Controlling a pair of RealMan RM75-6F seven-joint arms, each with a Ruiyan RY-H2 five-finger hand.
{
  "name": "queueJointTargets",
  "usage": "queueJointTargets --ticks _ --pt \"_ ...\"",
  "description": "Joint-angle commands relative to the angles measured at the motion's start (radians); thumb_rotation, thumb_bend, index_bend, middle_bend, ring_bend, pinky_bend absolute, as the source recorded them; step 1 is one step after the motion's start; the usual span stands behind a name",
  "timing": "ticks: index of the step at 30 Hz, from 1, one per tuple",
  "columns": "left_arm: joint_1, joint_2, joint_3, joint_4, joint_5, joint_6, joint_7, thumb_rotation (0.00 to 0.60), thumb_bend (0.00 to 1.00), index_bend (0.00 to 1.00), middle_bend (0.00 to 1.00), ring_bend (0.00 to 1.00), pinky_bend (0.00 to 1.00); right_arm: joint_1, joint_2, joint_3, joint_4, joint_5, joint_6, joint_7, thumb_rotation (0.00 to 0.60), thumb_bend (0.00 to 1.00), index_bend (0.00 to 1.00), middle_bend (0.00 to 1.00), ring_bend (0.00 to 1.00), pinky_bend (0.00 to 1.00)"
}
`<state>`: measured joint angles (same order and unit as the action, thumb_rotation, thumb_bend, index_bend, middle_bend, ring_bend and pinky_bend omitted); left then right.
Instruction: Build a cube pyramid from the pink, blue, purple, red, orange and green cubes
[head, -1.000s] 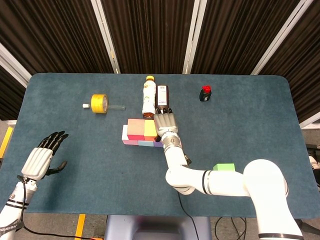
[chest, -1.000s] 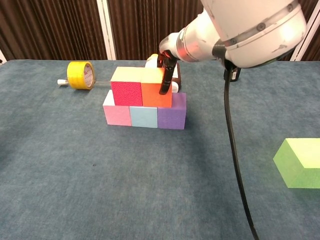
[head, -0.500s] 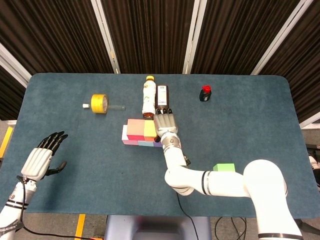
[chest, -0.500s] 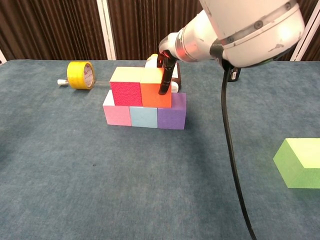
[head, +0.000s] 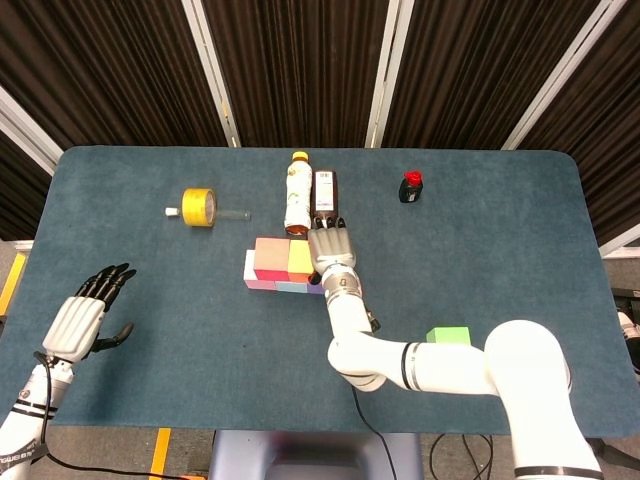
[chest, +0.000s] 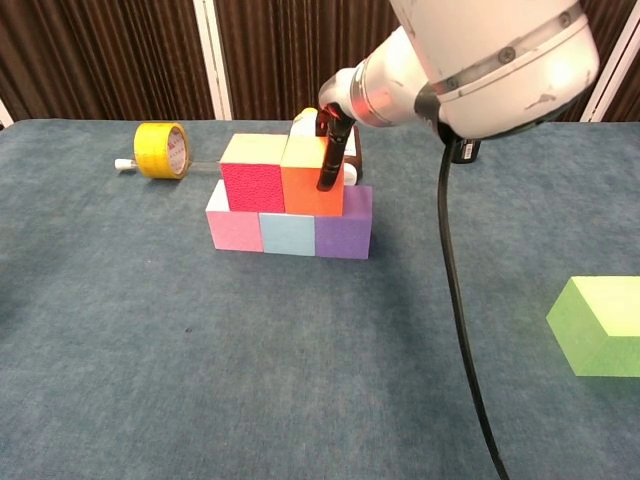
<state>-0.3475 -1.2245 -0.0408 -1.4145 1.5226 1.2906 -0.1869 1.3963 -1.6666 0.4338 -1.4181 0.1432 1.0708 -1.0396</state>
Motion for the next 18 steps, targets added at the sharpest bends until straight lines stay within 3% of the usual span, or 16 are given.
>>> queueJointTargets --ticks 1,18 --pt "0.000 0.000 0.000 0.001 -0.001 0.000 -0.002 0.600 0.35 0.09 0.02 0.00 0.14 -0.001 -0.002 0.002 0.001 -0.001 0.001 -0.002 0.600 0.32 0.43 0.17 0.03 0.14" --pt "0.002 -0.004 0.001 0.008 0.004 0.004 -0.007 0.600 0.35 0.09 0.02 0.00 0.14 -0.019 0.001 0.005 -0.029 -0.018 0.006 -0.009 0.600 0.32 0.23 0.14 0.00 0.12"
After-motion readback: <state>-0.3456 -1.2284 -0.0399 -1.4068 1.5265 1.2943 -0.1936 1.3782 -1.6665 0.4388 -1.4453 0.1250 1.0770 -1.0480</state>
